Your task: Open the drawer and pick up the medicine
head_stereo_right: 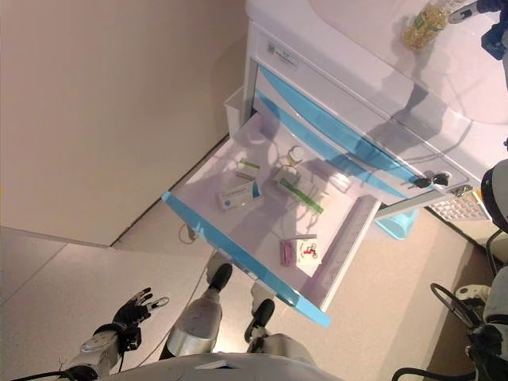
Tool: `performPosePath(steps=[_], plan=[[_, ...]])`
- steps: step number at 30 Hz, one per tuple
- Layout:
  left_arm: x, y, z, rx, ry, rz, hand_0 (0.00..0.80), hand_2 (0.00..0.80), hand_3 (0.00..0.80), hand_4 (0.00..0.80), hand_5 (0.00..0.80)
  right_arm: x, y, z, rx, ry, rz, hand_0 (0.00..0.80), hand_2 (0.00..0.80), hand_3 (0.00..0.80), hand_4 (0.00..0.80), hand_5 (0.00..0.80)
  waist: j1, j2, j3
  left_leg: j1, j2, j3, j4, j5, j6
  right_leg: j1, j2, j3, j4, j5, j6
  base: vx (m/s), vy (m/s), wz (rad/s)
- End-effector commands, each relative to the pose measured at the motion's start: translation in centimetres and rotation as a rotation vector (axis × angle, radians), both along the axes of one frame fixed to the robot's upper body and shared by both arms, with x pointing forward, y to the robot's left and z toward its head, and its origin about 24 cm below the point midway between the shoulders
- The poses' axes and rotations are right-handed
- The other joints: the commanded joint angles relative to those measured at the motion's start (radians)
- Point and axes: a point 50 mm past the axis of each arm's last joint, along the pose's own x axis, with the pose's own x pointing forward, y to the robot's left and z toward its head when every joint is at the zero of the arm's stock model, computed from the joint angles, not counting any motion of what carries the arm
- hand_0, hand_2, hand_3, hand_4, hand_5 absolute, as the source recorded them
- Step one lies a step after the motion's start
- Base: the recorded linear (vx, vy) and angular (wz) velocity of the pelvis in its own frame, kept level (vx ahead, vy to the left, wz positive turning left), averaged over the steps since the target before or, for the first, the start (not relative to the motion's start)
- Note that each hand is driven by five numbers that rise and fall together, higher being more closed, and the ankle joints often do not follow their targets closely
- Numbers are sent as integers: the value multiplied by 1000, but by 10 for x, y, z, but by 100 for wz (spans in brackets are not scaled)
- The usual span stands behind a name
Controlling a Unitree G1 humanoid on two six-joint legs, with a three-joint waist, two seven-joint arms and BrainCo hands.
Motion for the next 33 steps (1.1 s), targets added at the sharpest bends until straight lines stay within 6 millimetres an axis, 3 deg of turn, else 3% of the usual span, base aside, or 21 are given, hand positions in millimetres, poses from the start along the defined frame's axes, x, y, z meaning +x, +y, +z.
performPosePath(steps=[1,7,11,14,18,23,29,33], plan=[[-19,12,-1,29,37,9,0,0,0,0,0,-21,-10,30,-25,-93,-9,0,0,0,0,0,-12,-17,-54,41,-32,-25,6,-128,20,-1,-39,-2,28,52,79,-29,-11,-6],[-25,11,-4,35,85,-1,0,0,0,0,0,-22,-18,19,24,-74,43,0,0,0,0,0,-45,-3,-90,69,-34,2,1,-136,26,10,-45,19,29,54,87,-33,0,-7],[-31,7,-9,30,130,-31,0,0,0,0,0,-25,-22,16,59,-159,93,0,0,0,0,0,-81,13,-119,88,-37,30,0,-145,31,14,-51,44,30,58,94,-41,10,-26],[-34,3,-12,16,158,-45,0,0,0,0,0,-28,-18,12,51,-243,171,0,0,0,0,0,-122,33,-141,106,-39,59,1,-159,37,10,-56,75,37,61,101,-75,22,-32],[-37,-5,-17,-4,191,-57,0,0,0,0,0,-29,-6,-13,76,-305,294,0,0,0,0,0,-184,59,-164,129,-39,98,11,-179,46,4,-61,131,52,60,105,-47,31,-43],[-31,-18,-22,-39,186,-65,0,0,0,0,0,-37,5,-80,183,-336,435,0,0,0,0,0,-268,90,-181,153,-32,145,7,-192,51,-1,-59,192,58,61,109,-43,18,-54],[-27,-31,-25,-56,181,-93,0,0,0,0,0,-69,25,-205,456,-307,459,0,0,0,0,0,-354,109,-185,170,-18,207,0,-210,52,-14,-57,246,63,59,112,-23,-12,-43],[-27,-40,-28,-76,175,-99,0,0,0,0,0,-90,31,-282,660,-178,403,0,0,0,0,0,-387,123,-182,182,-17,247,0,-221,56,-19,-58,261,63,56,113,-2,23,-36]])
